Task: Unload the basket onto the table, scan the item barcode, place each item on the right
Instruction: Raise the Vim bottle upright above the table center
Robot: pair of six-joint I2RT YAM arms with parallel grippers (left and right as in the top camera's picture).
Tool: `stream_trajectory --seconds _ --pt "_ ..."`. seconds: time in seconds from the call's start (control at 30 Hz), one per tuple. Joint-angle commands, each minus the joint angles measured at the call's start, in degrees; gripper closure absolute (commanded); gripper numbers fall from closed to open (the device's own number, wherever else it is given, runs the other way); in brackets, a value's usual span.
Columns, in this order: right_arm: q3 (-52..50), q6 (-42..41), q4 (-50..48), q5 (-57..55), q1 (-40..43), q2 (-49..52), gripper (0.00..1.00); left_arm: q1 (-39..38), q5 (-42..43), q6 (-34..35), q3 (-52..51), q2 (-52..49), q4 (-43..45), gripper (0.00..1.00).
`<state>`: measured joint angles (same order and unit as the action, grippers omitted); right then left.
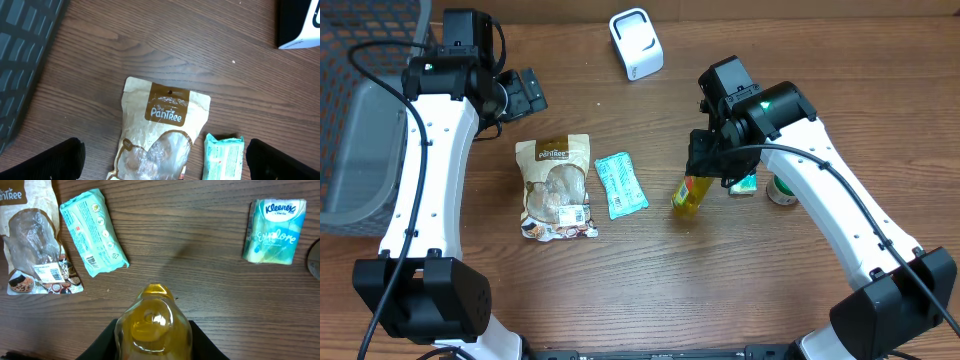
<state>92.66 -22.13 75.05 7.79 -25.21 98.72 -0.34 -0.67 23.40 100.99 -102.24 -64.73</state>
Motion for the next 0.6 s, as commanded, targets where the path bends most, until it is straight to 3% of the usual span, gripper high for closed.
stream_trajectory --seconds 0.0,0.57 --pt "0.3 -0.4 -0.1 -0.3 -0.2 -1.5 0.89 -0.1 0.1 -0.7 1.0 0.6 0.0 0.00" --pt "0.3 -0.4 0.3 -1.8 -0.2 -1.5 0.89 -0.1 0.1 -0.7 1.0 0.6 0.0 0.00"
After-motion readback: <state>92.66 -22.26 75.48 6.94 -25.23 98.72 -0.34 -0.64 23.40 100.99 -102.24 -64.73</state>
